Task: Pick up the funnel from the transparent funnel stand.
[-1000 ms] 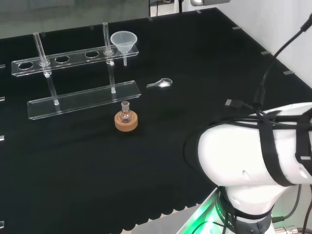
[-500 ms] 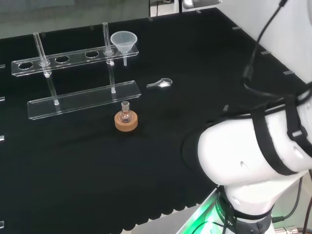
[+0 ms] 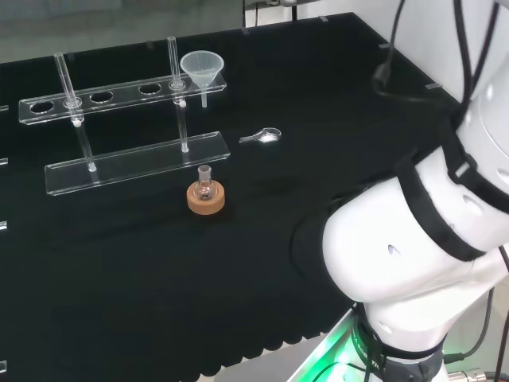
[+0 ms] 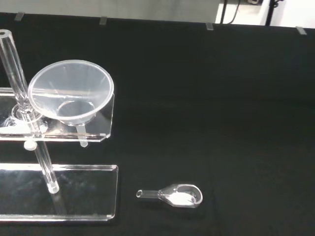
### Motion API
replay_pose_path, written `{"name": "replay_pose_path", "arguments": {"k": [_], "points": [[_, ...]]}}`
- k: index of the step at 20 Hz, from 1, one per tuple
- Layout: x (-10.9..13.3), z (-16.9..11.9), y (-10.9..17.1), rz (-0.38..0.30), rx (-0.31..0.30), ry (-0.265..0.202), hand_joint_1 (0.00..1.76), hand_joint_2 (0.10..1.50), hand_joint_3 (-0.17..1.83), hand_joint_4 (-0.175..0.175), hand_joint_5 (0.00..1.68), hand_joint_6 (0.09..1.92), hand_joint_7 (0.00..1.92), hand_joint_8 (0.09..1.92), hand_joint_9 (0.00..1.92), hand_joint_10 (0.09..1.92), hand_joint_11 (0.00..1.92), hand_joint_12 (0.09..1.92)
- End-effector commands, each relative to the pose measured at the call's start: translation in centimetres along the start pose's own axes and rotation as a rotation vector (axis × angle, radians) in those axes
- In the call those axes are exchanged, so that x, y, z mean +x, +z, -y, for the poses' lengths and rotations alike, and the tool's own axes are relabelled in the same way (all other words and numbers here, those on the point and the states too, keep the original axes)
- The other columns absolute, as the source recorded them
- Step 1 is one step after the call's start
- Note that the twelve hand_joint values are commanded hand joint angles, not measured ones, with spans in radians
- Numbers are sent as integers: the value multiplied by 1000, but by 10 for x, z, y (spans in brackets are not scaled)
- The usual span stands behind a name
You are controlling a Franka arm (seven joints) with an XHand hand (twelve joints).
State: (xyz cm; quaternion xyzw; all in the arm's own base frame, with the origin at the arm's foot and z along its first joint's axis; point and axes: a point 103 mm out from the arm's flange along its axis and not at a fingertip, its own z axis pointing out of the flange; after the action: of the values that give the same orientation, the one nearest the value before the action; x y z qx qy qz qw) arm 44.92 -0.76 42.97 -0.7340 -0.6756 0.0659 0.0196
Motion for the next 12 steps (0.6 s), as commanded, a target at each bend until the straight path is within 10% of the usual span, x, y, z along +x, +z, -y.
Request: {"name": "replay_pose_path", "arguments": {"k": [1,12], "points": [[33,-49,23,29,47,-88,400,951,290,11,176,87,31,443,195,683,55,1409],[69,-66,66,96,163,-114,472,796,261,13,155,87,0,510,179,752,151,1475]]}}
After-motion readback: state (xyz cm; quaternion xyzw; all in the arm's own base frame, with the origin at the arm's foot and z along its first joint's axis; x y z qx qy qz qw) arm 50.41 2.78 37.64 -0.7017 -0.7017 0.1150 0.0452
